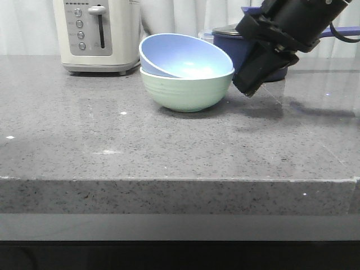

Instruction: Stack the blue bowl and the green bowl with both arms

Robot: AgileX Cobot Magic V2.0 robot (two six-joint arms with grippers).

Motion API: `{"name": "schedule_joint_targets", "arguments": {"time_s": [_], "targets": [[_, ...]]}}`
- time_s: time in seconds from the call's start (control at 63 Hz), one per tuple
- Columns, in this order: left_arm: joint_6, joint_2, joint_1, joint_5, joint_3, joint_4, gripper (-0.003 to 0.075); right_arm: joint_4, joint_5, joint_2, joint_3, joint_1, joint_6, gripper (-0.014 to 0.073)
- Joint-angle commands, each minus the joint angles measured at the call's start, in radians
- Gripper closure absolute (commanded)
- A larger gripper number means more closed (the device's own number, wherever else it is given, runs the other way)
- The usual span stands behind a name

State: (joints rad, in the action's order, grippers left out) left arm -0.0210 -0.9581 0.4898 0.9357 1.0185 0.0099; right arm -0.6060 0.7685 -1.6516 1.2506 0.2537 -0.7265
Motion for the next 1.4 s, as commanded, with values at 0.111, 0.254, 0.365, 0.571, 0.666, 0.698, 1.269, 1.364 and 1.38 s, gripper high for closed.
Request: {"name": "schedule_joint_targets", "arguments": {"time_s": [0.111,0.254,0.365,0.571,0.666,0.698,1.269,1.364,1.38], "targets": [[-0.033,0.140,0.006,-0.081,-0.067,-0.002,0.0351,0.098,0.050,0.095,0.023,-0.012,0.135,0.0655],[-0.037,0.193,0.006,-0.095,-0.095,-0.002,0.0351,0.286,0.100,0.184,0.023,-0.012,0.340,0.0655],[-0.037,0.200,0.006,-0.099,-0.095,-0.002,0.0351,0.366,0.100,0.285,0.004,-0.012,0.447,0.0655],[-0.037,0.200,0.006,-0.104,-0.095,-0.002,0.0351,0.373,0.039,0.544,-0.153,-0.012,0.478,0.0655],[-0.037,0.200,0.006,-0.110,-0.095,-0.001,0.0351,0.373,0.003,0.665,-0.234,-0.012,0.500,0.0655],[-0.037,0.200,0.006,-0.112,-0.095,-0.001,0.0351,0.373,-0.005,0.701,-0.250,-0.012,0.505,0.0655],[-0.037,0.200,0.006,-0.149,-0.095,-0.001,0.0356,0.373,-0.018,1.089,-0.474,-0.012,0.571,0.0655],[-0.037,0.200,0.006,-0.149,-0.095,-0.001,0.0427,0.373,-0.018,1.089,-0.474,-0.012,0.584,0.0655],[-0.037,0.200,0.006,-0.149,-0.095,-0.001,0.0446,0.373,-0.018,1.089,-0.474,-0.012,0.584,0.0655]]}}
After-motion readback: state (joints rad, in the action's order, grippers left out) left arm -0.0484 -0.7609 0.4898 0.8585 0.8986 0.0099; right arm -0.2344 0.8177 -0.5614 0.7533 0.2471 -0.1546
